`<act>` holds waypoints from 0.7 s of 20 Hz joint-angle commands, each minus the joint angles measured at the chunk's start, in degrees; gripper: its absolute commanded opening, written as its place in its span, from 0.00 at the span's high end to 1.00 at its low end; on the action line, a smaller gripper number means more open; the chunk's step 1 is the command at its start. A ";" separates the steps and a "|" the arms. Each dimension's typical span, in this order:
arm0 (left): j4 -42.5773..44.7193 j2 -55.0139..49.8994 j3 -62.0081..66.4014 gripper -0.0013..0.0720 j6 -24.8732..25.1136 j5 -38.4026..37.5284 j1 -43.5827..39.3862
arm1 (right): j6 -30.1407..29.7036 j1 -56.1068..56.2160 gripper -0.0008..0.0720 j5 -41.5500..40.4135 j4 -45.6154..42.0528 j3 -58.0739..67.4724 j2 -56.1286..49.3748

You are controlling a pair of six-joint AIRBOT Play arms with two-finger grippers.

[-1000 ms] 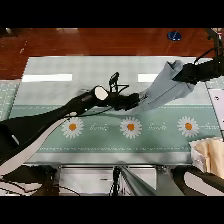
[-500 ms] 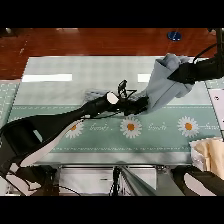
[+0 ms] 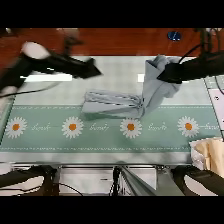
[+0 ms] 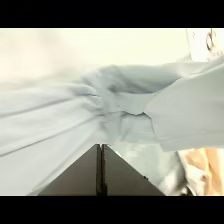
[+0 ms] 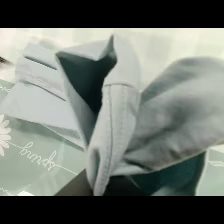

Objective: Fold the shirts.

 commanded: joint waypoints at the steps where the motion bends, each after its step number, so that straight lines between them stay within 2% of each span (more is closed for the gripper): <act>1: 5.57 17.27 0.13 0.95 4.55 -11.50 21.62 | 6.10 8.15 0.95 -6.75 -3.08 0.02 -5.64; 4: 5.60 29.59 0.11 0.95 6.45 -14.58 35.45 | 11.50 15.45 0.95 -10.82 -5.53 0.02 -12.68; 7: 5.62 38.18 0.11 0.95 6.47 -16.61 42.03 | 14.99 21.57 0.95 -18.23 -5.57 0.02 -18.69; 12: 5.38 42.66 0.11 0.95 6.40 -18.34 38.80 | 23.37 28.30 0.95 -30.62 -5.27 0.02 -25.55; 14: 5.38 42.60 -0.17 0.95 6.45 -19.87 35.87 | 24.81 30.08 0.95 -36.09 -3.45 0.02 -27.21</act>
